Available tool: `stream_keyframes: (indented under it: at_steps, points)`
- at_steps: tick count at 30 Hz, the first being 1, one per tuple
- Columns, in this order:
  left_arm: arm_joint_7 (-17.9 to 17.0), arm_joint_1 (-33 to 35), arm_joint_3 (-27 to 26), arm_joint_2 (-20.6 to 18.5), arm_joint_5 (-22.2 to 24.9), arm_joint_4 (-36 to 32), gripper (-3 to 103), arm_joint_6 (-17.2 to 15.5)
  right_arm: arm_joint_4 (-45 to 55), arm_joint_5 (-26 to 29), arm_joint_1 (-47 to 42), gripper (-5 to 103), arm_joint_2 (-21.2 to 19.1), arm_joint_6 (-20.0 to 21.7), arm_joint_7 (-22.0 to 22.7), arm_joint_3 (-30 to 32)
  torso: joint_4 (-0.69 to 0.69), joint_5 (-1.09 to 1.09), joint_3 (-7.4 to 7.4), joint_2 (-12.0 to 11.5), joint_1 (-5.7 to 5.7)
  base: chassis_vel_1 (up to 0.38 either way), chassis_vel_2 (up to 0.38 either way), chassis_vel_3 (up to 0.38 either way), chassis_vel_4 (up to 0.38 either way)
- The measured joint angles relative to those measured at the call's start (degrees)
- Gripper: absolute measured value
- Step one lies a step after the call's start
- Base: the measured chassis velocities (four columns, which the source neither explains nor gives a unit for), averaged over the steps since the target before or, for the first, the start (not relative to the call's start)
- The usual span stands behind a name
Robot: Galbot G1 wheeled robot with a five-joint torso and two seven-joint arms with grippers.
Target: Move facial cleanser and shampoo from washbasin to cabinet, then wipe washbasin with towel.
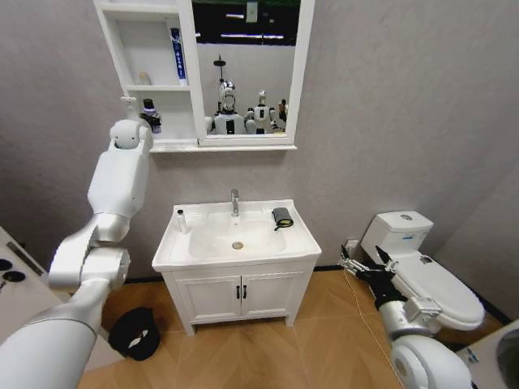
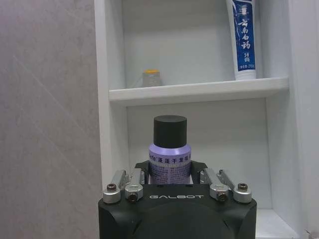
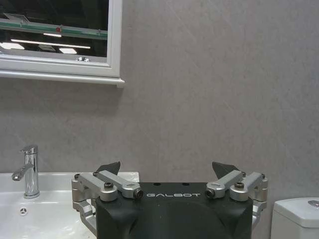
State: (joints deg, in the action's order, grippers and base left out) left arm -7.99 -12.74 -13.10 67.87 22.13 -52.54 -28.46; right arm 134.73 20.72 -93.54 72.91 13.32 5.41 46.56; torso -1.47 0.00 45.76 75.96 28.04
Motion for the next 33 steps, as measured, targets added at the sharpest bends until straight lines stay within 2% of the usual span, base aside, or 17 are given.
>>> stream_keyframes:
  at_steps: [6, 33]
  points:
    - [-0.51, 0.23, 0.98, -0.07, 1.88, -1.48, 43, -1.08, 0.52, -0.52, -0.19, 100, 0.09, 0.87, -0.50, 0.20, -0.01, 0.01, 0.00, 0.00, 0.00, 0.000, 0.000, 0.000, 0.000]
    - [-0.18, 0.94, 1.13, -0.64, 1.76, -0.94, 43, -0.66, 1.04, -1.23, -1.37, 100, 0.29, 1.06, -2.23, 0.39, 0.01, 0.00, 0.01, 0.00, 0.00, -0.010, 0.012, 0.019, -0.013]
